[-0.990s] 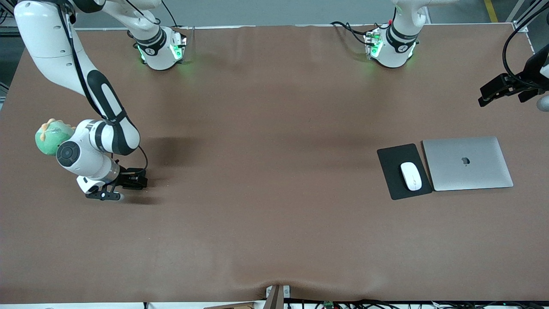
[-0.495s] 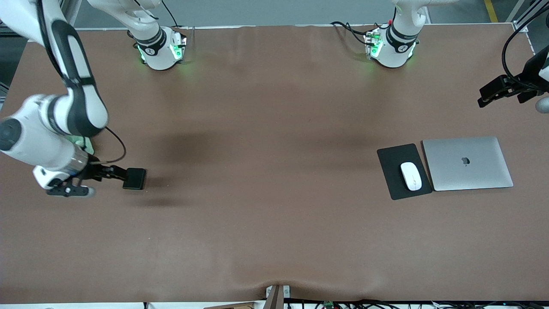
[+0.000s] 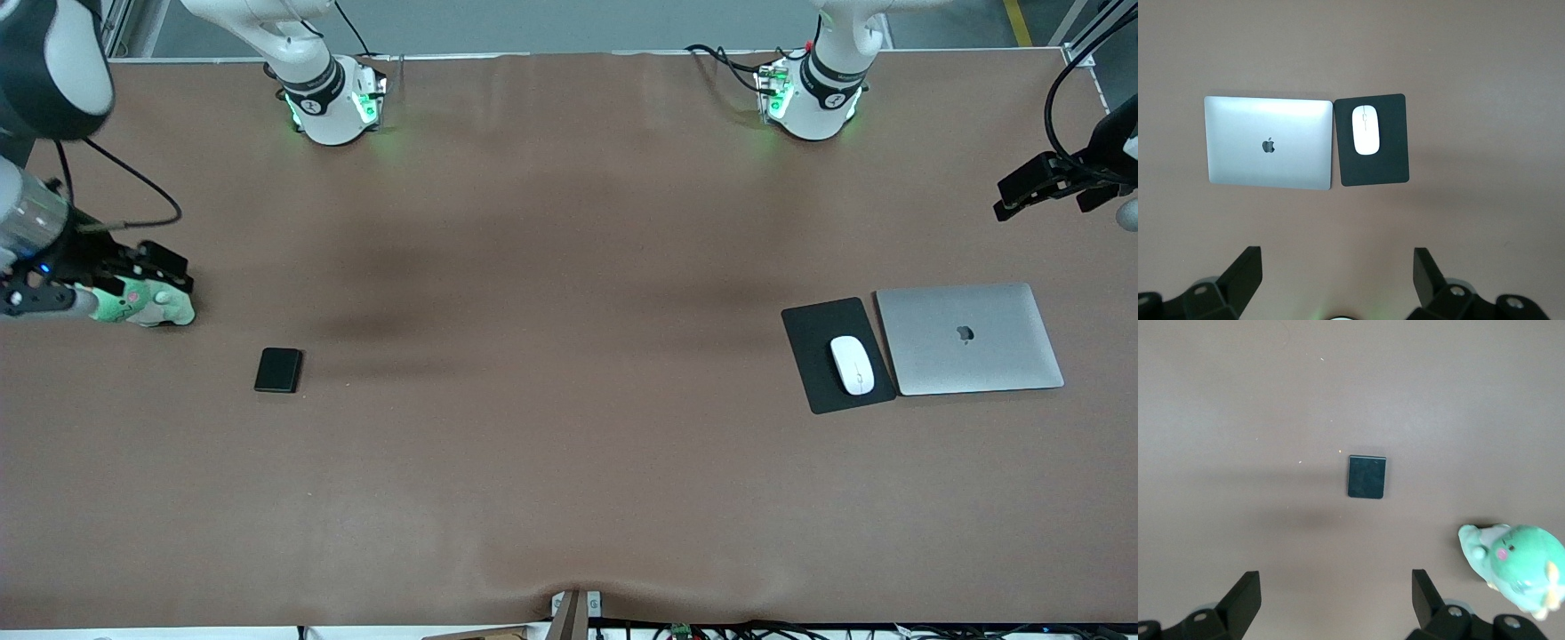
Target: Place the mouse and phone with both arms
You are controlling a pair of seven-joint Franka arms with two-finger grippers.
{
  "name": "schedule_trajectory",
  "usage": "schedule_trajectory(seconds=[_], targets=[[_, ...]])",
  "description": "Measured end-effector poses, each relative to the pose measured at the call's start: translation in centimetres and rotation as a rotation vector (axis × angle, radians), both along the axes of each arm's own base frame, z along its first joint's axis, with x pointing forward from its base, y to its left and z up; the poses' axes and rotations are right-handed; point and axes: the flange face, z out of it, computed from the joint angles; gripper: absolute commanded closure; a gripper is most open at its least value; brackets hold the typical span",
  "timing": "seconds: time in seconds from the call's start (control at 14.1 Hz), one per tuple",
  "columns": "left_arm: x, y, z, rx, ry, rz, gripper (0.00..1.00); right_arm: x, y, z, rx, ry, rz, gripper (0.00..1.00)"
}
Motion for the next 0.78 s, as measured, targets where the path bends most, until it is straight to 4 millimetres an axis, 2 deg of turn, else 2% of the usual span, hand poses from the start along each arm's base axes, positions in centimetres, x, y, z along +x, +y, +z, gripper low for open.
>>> schedule_trajectory(seconds=[0.14,0.28,0.42,0.78], targets=[[0.0,0.0,0.0,0.0,0.002,0.0,0.0,-0.6,0.0,3.7,0.001,0.014,0.003,0.0],[0.0,0.0,0.1,0.0,0.0,0.0,0.0,-1.0,0.1,5.9,0.001,0.012,0.005,0.0],[-0.1,0.0,0.3,0.0,0.004,0.0,0.0,-0.9,0.0,6.6,0.0,0.005,0.002,0.0],[0.0,-0.3,0.1,0.0,0.014,-0.005,0.0,-1.5,-0.4,6.4,0.004,0.057,-0.015,0.0]])
